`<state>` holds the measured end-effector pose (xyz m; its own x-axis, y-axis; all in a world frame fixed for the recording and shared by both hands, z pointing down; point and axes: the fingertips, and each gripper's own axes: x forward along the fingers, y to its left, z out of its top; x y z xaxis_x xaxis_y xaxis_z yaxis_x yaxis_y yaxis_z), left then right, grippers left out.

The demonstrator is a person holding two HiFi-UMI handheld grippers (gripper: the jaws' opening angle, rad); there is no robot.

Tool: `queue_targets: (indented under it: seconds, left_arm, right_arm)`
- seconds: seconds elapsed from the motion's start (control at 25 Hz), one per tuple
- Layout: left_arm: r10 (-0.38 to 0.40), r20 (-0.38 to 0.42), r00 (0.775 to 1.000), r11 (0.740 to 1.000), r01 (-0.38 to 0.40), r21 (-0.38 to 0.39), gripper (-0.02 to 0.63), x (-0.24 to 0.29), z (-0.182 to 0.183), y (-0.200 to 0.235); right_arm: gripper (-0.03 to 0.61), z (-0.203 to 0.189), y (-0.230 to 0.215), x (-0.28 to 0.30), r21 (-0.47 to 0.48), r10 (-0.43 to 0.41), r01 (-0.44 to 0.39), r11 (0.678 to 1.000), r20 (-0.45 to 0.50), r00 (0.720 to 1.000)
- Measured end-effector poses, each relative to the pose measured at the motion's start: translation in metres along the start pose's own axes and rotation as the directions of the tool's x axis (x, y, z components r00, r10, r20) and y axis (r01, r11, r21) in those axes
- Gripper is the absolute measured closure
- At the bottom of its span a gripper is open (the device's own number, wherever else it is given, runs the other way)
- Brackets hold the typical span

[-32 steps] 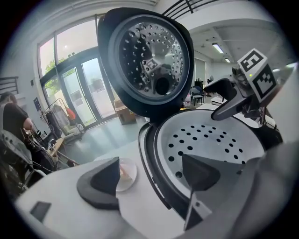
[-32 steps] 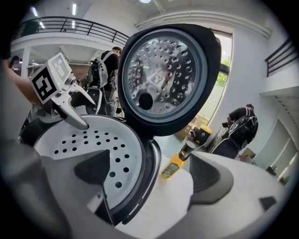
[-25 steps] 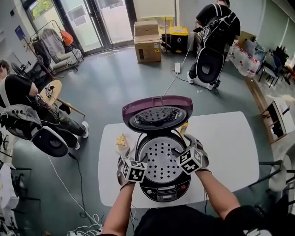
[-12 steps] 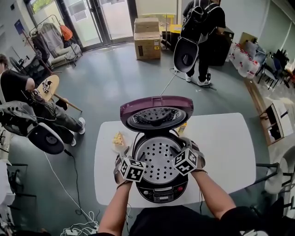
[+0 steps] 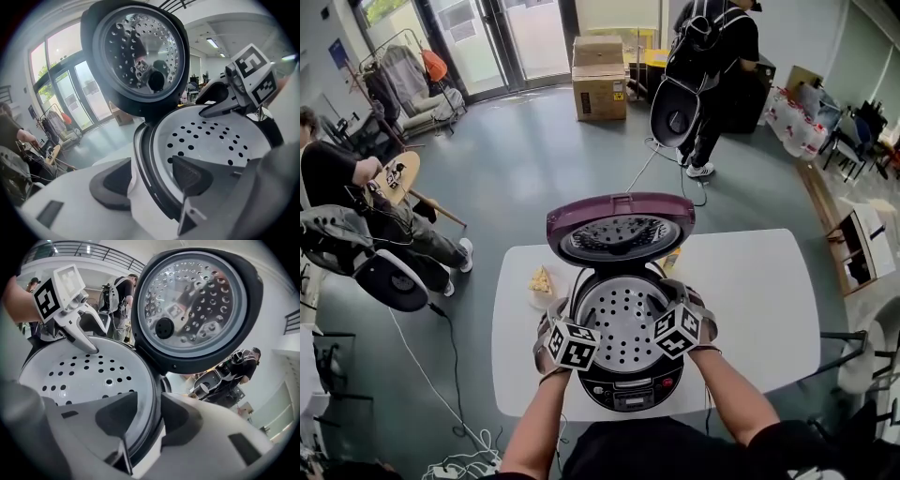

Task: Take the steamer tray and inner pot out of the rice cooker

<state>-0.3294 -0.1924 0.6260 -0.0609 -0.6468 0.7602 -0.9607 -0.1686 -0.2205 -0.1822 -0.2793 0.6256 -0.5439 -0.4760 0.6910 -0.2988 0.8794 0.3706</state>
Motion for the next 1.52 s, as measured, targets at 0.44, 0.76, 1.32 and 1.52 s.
queue_targets:
  seconds: [0.44,0.76,1.32,1.52]
  left_arm:
    - [0.034,0.031,0.999,0.999,-0.034,0.003,0.467,-0.001,0.007,0.001]
    - [0.076,0.082,0.994,0.997,-0.078,0.024,0.499,-0.024,0.021,0.004]
    - [0.15,0.245,0.958,0.987,-0.16,0.024,0.577,-0.094,0.06,0.018]
    - [0.135,0.3,0.944,0.987,-0.156,0.045,0.581,-0.118,0.075,0.021]
  right_arm:
    - [0.489,0.006,-0.004,-0.004,0.012,-0.016,0.016,1.0,0.02,1.0]
    - [0.506,0.025,-0.01,-0.025,-0.035,-0.067,0.07,0.997,0.07,0.995]
    - [0.515,0.071,-0.024,-0.086,-0.043,-0.18,0.193,0.98,0.202,0.963]
    - [0.517,0.085,-0.029,-0.112,-0.019,-0.234,0.244,0.97,0.219,0.947]
